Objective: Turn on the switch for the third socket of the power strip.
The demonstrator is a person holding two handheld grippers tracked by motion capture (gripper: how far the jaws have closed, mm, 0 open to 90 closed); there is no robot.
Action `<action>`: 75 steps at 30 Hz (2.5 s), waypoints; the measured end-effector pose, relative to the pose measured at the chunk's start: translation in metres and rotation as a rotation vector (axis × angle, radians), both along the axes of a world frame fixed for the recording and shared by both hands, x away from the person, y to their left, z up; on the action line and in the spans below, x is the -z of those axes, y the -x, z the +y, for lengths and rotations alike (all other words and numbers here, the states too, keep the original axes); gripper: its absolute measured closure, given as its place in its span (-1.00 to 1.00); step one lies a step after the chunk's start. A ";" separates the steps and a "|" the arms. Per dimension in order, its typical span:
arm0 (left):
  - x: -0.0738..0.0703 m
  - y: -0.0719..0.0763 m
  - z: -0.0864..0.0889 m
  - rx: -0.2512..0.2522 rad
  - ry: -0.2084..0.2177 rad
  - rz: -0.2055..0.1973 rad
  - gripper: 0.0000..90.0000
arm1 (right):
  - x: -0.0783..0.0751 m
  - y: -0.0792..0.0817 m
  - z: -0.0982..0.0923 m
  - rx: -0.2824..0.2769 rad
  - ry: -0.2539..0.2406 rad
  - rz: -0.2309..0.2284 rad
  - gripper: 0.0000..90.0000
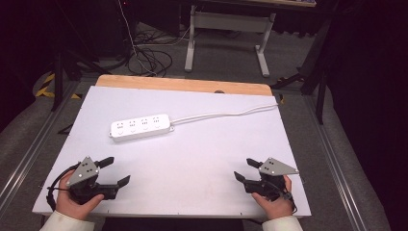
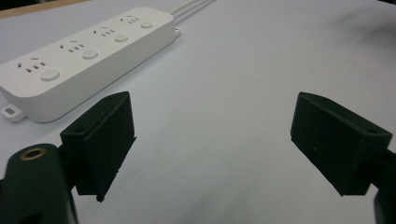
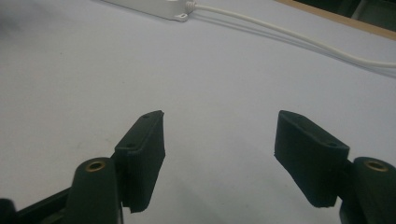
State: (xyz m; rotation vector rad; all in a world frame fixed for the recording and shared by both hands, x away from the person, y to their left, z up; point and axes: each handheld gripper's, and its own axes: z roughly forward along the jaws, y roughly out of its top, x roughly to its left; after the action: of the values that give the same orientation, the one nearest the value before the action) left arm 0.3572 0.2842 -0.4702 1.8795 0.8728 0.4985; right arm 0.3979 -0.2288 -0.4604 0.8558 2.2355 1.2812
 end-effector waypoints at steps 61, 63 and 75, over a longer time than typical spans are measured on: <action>-0.066 -0.027 -0.001 0.034 -0.055 0.057 -0.47 | -0.001 0.002 -0.003 -0.019 -0.053 0.003 -0.25; -0.066 -0.028 -0.001 0.035 -0.053 0.062 -0.47 | -0.001 0.002 -0.003 -0.019 -0.056 0.005 -0.25; -0.074 -0.040 0.001 0.025 -0.054 0.066 -0.45 | -0.001 0.002 -0.004 -0.020 -0.061 -0.002 -0.25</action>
State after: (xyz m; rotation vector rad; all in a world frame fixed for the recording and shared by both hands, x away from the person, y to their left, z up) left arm 0.3969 0.2849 -0.3962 1.9638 0.8855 0.4510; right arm 0.3959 -0.2331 -0.4592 0.8560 2.2183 1.3655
